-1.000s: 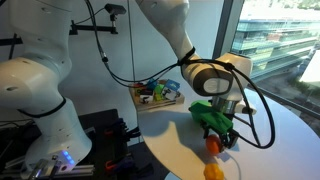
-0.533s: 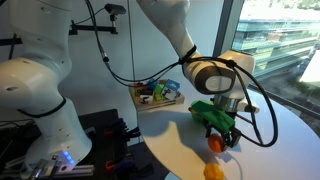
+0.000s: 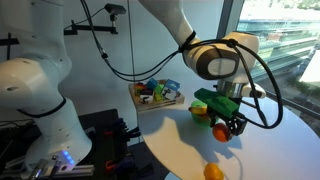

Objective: Put the orange in the green bowl

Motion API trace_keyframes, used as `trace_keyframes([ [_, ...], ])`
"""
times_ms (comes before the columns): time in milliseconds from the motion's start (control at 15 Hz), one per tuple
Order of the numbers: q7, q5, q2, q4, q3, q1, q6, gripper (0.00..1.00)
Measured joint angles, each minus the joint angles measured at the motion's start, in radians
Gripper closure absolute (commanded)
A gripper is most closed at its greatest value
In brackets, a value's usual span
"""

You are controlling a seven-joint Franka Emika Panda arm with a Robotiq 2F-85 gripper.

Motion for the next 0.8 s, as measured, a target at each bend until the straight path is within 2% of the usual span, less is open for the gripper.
trace_keyframes([
  [800, 0.065, 0.025, -0.175, -0.005, 0.041, 0.063, -0.087, 0.47],
])
